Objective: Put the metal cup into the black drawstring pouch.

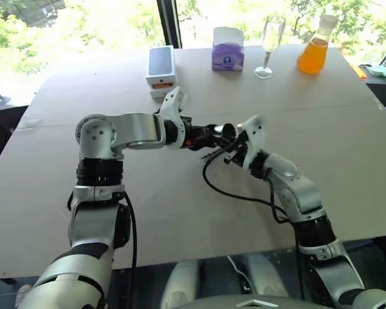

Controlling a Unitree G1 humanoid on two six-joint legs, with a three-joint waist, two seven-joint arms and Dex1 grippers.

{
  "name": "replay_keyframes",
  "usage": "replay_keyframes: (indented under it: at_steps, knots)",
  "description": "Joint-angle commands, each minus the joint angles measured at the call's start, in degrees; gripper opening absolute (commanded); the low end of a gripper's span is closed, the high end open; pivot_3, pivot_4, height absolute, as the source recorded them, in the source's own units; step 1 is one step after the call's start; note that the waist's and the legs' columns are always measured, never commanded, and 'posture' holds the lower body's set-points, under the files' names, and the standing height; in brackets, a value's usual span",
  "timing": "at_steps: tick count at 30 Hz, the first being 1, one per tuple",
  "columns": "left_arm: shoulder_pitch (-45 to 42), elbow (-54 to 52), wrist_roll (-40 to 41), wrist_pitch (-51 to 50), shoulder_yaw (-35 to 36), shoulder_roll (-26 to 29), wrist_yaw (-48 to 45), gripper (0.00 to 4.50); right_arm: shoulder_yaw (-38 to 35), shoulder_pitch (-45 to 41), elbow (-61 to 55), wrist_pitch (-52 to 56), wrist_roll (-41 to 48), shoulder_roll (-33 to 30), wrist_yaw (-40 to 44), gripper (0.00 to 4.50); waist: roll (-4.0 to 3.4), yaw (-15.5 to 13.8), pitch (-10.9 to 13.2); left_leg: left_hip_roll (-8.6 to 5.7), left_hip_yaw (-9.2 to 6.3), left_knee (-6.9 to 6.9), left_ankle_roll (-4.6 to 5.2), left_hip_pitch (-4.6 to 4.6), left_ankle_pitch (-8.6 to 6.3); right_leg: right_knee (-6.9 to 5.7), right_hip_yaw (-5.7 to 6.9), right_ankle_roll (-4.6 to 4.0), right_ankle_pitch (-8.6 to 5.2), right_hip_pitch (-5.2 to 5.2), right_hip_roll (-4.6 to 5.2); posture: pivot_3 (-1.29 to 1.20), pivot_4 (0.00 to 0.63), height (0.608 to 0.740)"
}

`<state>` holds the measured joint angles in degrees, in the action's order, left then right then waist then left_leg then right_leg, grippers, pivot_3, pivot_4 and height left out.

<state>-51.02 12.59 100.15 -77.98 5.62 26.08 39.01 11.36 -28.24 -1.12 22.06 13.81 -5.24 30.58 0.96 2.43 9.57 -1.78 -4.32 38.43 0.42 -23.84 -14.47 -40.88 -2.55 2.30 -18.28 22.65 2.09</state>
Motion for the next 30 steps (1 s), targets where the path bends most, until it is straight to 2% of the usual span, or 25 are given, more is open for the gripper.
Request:
replay_keyframes:
  at_steps: [1,11,21,30]
  knots:
    - [0.99,-5.66,6.40,-0.23,-4.94,-3.71,-4.85,0.00,5.23,-4.96,2.30,-6.05,-3.72,2.10,1.97,0.07,0.00,-0.04,0.00,0.00,0.00,0.00,0.00,0.00,0.00,0.00,0.00,0.00,0.00,0.00,0.00,0.00,0.150,0.740]
    - [5.87,-12.43,7.01,5.40,-4.69,-4.83,-11.38,0.00,6.74,-11.90,15.22,-20.65,-14.68,2.39,2.30,0.07,0.00,0.03,0.00,0.00,0.00,0.01,-0.02,0.00,0.01,0.02,-0.01,0.00,0.00,-0.01,0.01,0.00,0.150,0.740]
    - [8.57,-19.80,-7.32,2.73,-5.50,-0.71,-27.92,0.00,5.39,-10.60,17.26,-25.19,-16.59,0.82,5.15,0.07,0.00,0.07,0.00,0.01,0.00,0.01,-0.05,0.00,0.03,0.02,0.00,-0.01,0.00,-0.02,-0.03,0.00,0.150,0.740]
    - [8.75,-20.92,-13.61,2.11,-4.71,0.44,-39.29,0.00,3.53,-10.98,17.47,-24.99,-15.94,0.76,4.60,0.07,0.00,0.06,0.00,0.01,-0.01,-0.01,-0.06,0.00,0.04,0.02,0.00,-0.01,0.00,-0.01,-0.04,0.00,0.150,0.740]
